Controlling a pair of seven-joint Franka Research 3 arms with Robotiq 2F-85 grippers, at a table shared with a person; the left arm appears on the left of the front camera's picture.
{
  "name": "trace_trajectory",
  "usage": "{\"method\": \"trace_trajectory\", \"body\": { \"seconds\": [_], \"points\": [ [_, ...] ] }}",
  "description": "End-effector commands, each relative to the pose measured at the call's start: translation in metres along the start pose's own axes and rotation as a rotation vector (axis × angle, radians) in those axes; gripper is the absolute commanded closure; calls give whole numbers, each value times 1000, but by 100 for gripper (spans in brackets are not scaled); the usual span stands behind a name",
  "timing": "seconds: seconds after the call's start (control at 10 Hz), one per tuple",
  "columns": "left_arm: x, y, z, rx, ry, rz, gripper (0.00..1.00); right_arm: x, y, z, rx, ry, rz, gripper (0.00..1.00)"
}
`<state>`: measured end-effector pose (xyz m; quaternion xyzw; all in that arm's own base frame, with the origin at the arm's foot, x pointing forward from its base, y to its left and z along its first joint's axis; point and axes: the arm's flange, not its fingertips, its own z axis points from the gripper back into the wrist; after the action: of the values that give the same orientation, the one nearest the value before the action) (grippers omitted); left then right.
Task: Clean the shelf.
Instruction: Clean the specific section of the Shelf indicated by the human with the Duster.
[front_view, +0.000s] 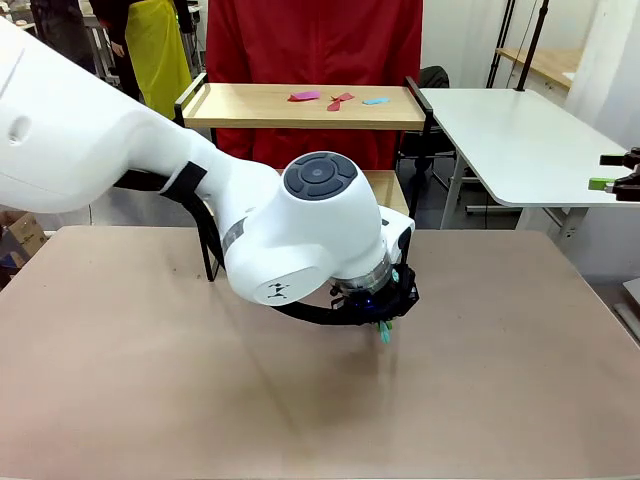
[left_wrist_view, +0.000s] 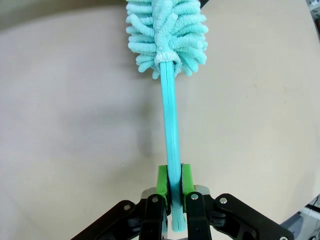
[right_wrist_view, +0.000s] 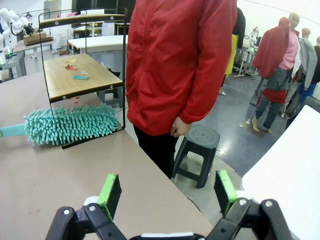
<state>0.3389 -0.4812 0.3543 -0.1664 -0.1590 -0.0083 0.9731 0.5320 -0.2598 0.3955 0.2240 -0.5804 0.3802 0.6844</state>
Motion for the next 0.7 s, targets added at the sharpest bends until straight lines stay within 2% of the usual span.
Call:
{"method": "trace_trajectory", "body": {
  "seconds": [0.0, 0.1, 0.2, 0.6],
  "points": [
    [4, -11, -14, 20, -13, 30, 87, 6, 0, -1, -3, 17, -13, 0],
    [6, -12, -13, 67, 24, 47, 87, 6, 0, -1, -3, 17, -13, 0],
    [1, -2, -6, 4, 8, 6, 87, 6, 0, -1, -3, 17, -13, 0],
    [11, 4, -9, 49, 20, 32, 87, 6, 0, -1, -3, 17, -13, 0]
  ]
}}
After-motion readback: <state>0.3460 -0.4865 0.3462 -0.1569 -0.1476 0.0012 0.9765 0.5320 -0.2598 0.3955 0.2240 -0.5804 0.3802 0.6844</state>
